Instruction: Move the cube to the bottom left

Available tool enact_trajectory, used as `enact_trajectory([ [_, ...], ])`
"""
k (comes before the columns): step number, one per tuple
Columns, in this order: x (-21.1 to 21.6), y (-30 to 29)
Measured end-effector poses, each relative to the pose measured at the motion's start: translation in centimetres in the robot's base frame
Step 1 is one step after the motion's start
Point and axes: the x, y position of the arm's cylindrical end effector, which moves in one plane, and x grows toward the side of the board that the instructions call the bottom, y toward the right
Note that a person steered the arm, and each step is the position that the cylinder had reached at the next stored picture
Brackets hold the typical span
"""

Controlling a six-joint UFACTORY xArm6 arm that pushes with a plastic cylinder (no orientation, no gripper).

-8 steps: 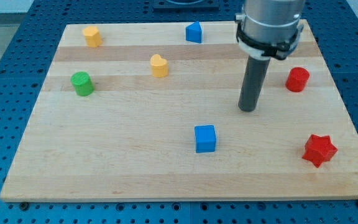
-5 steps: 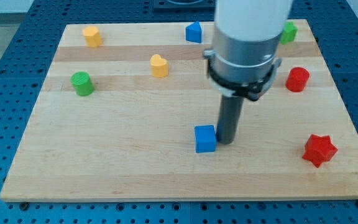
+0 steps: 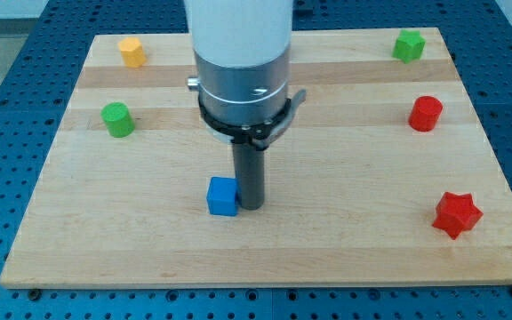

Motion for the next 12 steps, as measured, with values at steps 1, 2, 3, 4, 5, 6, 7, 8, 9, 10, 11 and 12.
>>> enact_trajectory([
  [1, 0.0, -2.8],
  [2, 0.0, -6.6],
  [3, 0.0, -10.1],
  [4, 0.0, -13.3],
  [5, -1.4, -13.0],
  [6, -4.3, -12.9],
  [7, -4.6, -15.9],
  [8, -4.5, -17.9],
  [9, -3.9, -18.0],
  [10, -2.5, -18.0],
  [11, -1.0, -18.0],
  [12, 0.5, -18.0],
])
